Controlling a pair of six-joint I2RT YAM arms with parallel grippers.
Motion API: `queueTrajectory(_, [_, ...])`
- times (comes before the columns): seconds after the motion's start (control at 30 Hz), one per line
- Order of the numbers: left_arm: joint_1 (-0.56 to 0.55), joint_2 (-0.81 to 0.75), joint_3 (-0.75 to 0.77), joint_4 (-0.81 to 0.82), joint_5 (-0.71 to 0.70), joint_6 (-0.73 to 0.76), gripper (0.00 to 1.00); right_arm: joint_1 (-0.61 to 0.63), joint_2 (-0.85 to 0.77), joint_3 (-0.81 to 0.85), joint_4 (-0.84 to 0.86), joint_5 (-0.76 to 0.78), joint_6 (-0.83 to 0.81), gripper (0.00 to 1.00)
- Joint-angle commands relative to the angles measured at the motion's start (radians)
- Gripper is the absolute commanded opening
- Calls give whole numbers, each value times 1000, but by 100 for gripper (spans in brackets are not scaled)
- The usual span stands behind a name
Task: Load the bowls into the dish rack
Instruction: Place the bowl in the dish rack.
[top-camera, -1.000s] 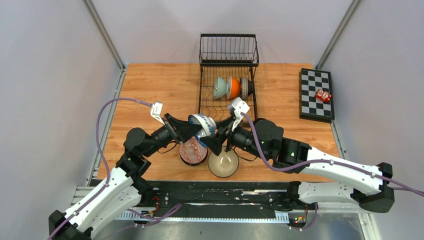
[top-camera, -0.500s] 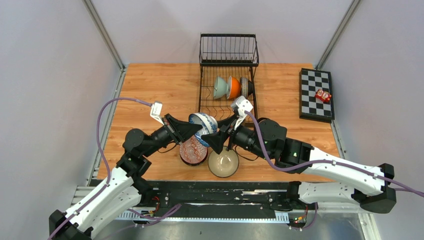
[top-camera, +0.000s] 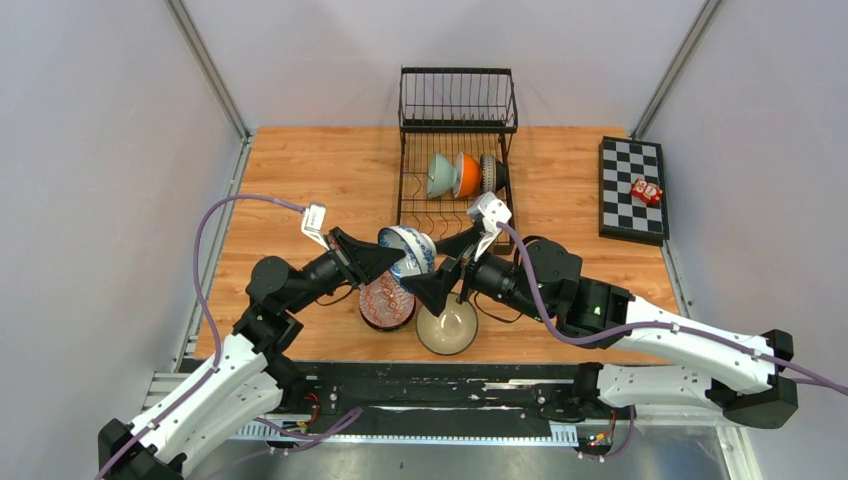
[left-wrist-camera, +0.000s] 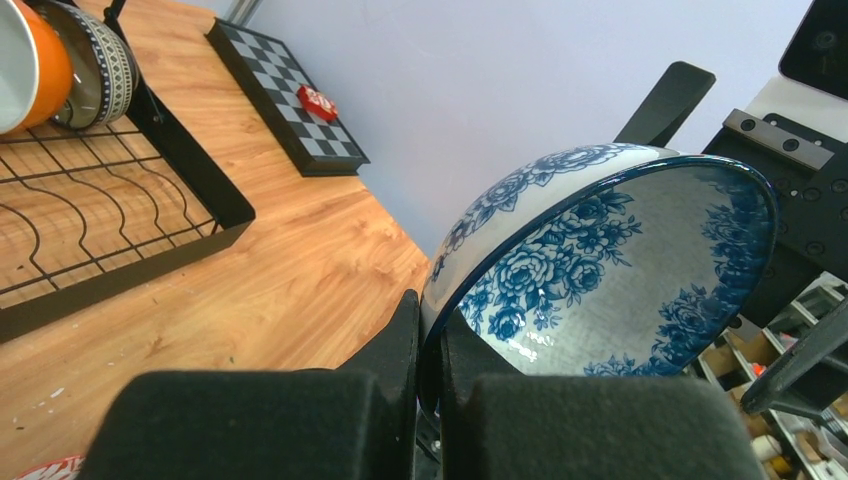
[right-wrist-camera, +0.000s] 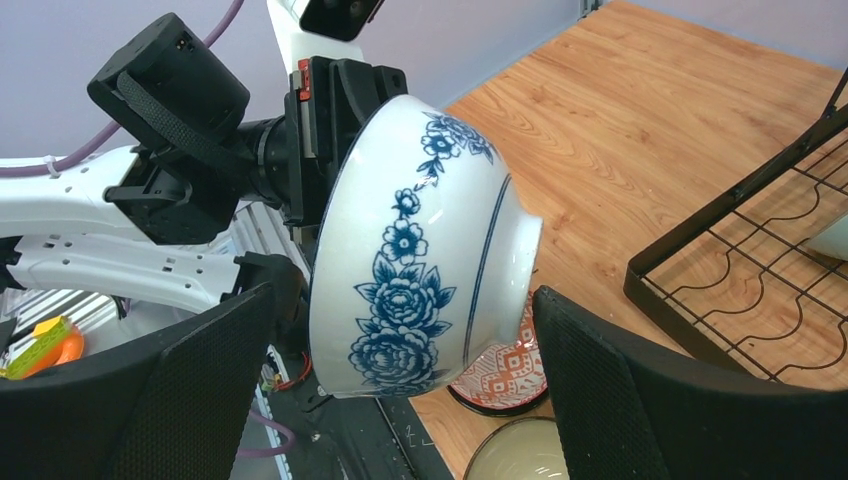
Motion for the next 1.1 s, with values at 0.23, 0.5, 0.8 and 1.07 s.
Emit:
queueTrajectory(0.23, [3,21,88,36,20,37,0,9,-1,19,-51,-24,1,99])
queueTrajectory(0.5, [3,31,111,8,37,63,0,9,-1,21,-44,-33,-16,93])
queueTrajectory(0.8, [2,33,113,-2,57,69,0,10,9,45,-33,-41,-57,93])
queueTrajectory(1.07, [2,33,123,-20,59,85,0,9,14,50,-41,-54,-59,85])
